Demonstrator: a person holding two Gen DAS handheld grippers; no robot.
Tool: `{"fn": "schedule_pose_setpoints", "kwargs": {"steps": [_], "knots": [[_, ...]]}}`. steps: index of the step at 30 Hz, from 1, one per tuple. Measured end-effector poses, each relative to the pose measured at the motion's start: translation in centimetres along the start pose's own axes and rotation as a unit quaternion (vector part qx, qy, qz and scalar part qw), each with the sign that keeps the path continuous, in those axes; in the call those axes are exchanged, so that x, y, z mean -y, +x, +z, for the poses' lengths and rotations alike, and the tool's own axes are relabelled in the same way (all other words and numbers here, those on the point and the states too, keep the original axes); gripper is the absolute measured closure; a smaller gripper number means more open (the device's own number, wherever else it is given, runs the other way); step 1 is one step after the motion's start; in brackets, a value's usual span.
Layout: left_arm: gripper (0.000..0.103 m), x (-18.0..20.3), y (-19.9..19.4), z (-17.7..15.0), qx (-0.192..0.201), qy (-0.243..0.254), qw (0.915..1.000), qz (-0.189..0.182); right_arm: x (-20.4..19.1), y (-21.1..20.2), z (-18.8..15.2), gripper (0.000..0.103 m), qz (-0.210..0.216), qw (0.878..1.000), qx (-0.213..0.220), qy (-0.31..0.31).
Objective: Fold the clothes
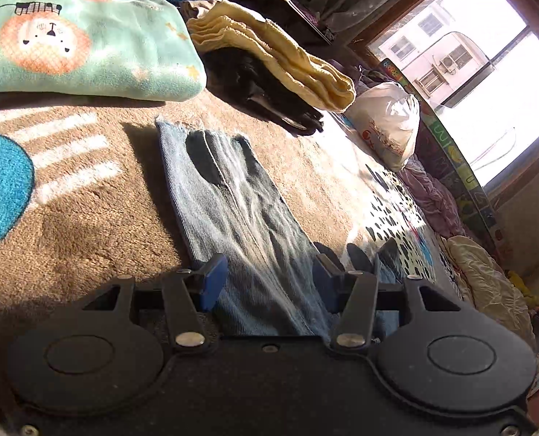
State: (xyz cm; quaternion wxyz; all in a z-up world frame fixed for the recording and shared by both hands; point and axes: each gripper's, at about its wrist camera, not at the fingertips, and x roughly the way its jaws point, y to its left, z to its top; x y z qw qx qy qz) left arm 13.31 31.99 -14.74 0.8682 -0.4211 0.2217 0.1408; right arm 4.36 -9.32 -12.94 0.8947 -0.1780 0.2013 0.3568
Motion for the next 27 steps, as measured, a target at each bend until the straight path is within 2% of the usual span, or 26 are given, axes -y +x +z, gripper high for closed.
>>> {"fn": "schedule_pose_setpoints", "kwargs": {"steps": [2,5,11,15,20,23,25,27], "knots": [[0.058,-0.9,-0.3,0.4,0.007,-0.016,0.9998,0.005,-1.9,1.0,1.0,0.047,0.009,1.0,-0.009,-0.017],[0.06,-2.3,-0.8,1.0,0.017,-0.041,0.999,0.012,-4.5,2.8,2.5,0.047,0.027,0.999,-0.015,-0.038],[0.06,-5.0,-1.7,2.1,0.036,-0.088,0.9951,0.026,-7.8,5.3,4.8,0.046,0.063,0.997,-0.015,-0.039],[0.06,-4.4,-1.4,2.0,0.041,-0.074,0.9958,0.035,-8.1,6.2,5.1,0.045,0.073,0.997,-0.022,-0.021],[0.061,-3.6,-0.9,1.9,0.046,-0.056,0.9962,0.048,-8.5,7.4,6.0,0.046,0.036,0.997,-0.028,-0.057],[0.061,-2.0,-1.2,1.9,0.067,-0.021,0.9945,0.078,-8.8,8.8,7.0,0.048,0.015,0.996,-0.038,-0.08],[0.061,-1.1,-1.6,1.9,0.083,0.006,0.994,0.071,-9.1,9.6,7.5,0.049,0.004,0.995,-0.04,-0.095],[0.061,-0.2,-1.4,1.8,0.078,0.031,0.9942,0.068,-9.6,10.8,8.0,0.049,-0.007,0.992,-0.046,-0.118]]}}
